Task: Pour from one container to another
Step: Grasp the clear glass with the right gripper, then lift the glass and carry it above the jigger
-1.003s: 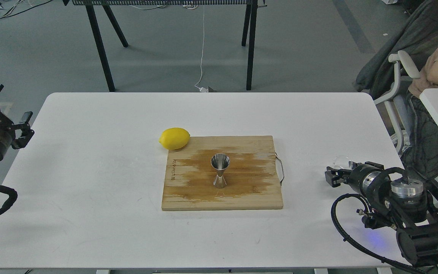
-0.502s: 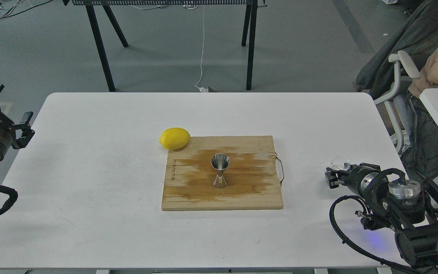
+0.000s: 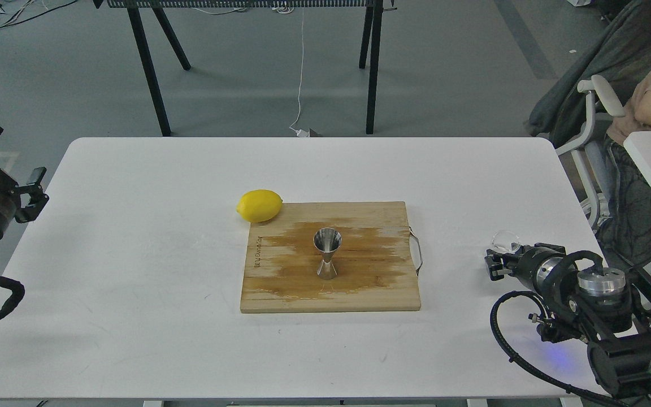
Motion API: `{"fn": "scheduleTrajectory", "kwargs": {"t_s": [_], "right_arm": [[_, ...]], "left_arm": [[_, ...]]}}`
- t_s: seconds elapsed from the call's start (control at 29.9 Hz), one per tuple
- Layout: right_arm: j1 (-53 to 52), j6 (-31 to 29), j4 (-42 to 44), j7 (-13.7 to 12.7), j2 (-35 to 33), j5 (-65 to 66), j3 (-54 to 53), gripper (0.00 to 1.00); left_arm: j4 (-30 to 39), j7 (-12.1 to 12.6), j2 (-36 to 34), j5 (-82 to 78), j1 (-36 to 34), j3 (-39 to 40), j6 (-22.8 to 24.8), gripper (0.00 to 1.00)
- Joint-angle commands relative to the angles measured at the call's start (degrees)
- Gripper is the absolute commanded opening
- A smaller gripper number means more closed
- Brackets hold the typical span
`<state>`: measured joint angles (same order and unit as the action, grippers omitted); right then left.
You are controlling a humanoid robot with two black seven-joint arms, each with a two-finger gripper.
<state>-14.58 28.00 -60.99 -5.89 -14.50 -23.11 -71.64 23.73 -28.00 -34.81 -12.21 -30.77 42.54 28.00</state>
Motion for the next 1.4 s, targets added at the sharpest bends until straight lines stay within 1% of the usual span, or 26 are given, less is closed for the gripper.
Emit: {"fn": "scheduleTrajectory", "kwargs": {"t_s": [0.0, 0.3, 0.43, 0.64, 0.77, 0.94, 1.07, 1.37], "right_arm": [[0.1, 0.0, -0.1, 0.0, 0.0, 0.0, 0.0, 0.47], [-0.1, 0.0, -1.8, 0.0, 0.0, 0.1, -0.1, 0.46], [-0.8, 0.0, -5.2, 0.5, 0.0, 1.1, -0.1, 0.46], [-3.4, 0.0, -12.8, 0.5, 0.1, 9.4, 0.2, 0.45], [-7.6, 0.0, -15.8, 0.6, 2.0, 13.4, 5.4, 0.45], [-13.6, 0.0, -16.8, 0.7, 3.0, 17.0, 12.2, 0.45], [-17.2, 0.0, -17.0, 0.5, 6.4, 22.7, 17.7, 0.45], [-19.3, 0.0, -21.3, -0.2, 7.1, 34.2, 28.1, 0.45]], "left_arm": [[0.0, 0.0, 0.0, 0.0, 0.0, 0.0, 0.0, 0.99], [0.0, 0.0, 0.0, 0.0, 0.0, 0.0, 0.0, 0.99], [0.0, 0.0, -0.1, 0.0, 0.0, 0.0, 0.0, 0.99], [0.0, 0.0, 0.0, 0.0, 0.0, 0.0, 0.0, 0.99], [0.0, 0.0, 0.1, 0.0, 0.0, 0.0, 0.0, 0.99], [0.0, 0.0, 0.1, 0.0, 0.0, 0.0, 0.0, 0.99], [0.0, 0.0, 0.4, 0.0, 0.0, 0.0, 0.0, 0.99], [0.0, 0.0, 0.4, -0.1, 0.1, 0.0, 0.0, 0.99]]}}
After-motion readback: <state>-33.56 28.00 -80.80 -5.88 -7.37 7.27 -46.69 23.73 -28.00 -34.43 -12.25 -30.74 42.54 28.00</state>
